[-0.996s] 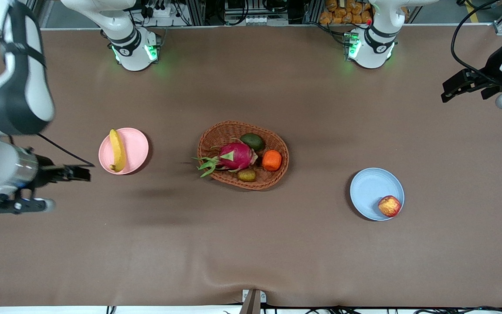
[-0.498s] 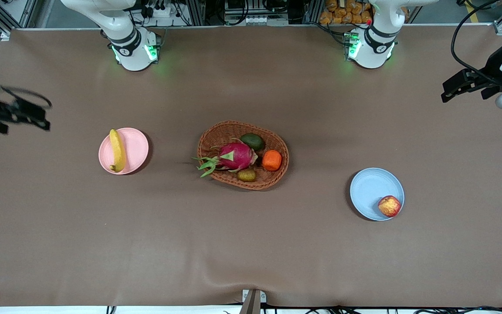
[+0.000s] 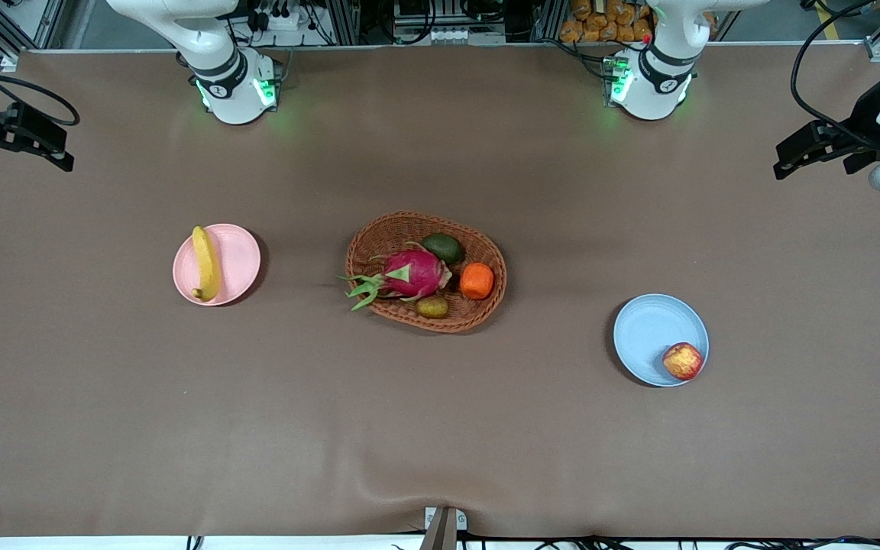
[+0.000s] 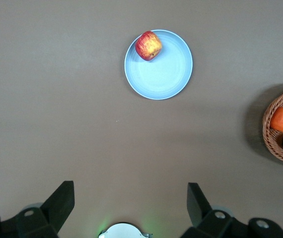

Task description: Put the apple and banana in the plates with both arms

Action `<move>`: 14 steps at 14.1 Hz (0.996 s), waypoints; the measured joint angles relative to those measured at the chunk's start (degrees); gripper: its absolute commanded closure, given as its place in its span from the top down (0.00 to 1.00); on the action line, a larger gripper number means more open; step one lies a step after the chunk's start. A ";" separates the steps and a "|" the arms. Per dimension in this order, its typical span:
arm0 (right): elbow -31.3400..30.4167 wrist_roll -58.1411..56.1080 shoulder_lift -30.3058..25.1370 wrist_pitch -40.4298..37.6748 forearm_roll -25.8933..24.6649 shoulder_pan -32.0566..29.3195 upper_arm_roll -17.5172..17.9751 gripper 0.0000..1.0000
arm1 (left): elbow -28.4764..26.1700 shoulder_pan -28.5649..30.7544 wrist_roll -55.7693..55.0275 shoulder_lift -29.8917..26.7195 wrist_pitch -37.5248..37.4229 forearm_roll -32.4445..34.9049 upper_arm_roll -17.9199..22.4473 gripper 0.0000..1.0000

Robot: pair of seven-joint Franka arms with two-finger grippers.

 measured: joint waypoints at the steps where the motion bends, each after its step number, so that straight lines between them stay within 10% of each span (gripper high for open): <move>1: -0.61 0.00 -0.09 0.86 -0.22 -0.08 -0.05 1.00 | 0.00 0.00 0.00 0.00 0.00 0.00 0.00 1.00; 14: -1.30 -0.39 -0.09 2.42 -1.47 -0.07 0.11 1.00 | 0.39 0.00 0.00 0.00 0.00 0.00 0.00 1.00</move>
